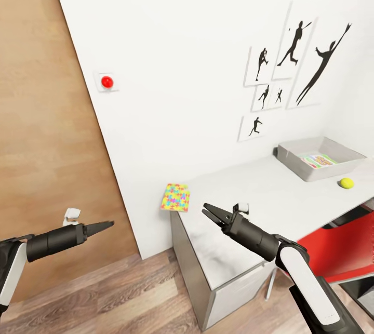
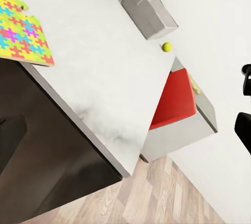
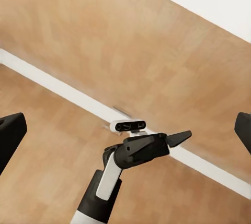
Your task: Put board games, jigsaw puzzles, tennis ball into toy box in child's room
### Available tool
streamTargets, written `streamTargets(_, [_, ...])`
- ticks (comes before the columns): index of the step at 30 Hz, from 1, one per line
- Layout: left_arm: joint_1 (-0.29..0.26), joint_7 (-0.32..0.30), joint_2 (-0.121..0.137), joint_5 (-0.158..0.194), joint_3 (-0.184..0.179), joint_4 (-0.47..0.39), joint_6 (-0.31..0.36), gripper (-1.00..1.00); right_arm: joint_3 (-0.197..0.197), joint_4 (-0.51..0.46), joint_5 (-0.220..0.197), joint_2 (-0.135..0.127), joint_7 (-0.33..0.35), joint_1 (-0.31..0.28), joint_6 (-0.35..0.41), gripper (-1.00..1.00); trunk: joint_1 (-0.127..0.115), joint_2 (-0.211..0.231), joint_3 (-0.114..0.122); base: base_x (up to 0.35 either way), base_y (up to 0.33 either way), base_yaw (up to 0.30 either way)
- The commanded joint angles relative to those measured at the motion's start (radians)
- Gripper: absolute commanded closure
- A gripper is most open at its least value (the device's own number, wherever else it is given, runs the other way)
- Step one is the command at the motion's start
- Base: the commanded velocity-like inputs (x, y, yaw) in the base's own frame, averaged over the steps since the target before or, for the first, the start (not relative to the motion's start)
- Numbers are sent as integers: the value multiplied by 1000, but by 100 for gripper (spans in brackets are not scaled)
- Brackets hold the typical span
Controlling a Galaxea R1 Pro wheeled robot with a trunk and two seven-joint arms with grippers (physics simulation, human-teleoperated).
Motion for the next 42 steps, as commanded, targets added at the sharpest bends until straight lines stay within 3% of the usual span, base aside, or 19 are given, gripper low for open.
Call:
streamTargets(1, [-1,-1,0,3,0,0,8,-100,1,0,-4,-1,0,-1,4,-100,1,-2,0,0,0,-79])
streamTargets(25, [0,-2,0,3,0,0,8,-100,-2,0,-4,-1,-1,-1,3,-100,1,-2,8,0,47,-28])
streamTargets(42, [-1,1,0,2,0,1,8,-100,-4,0,-4,-1,-1,-1,3,-100,1,-2,14,143,79,-230])
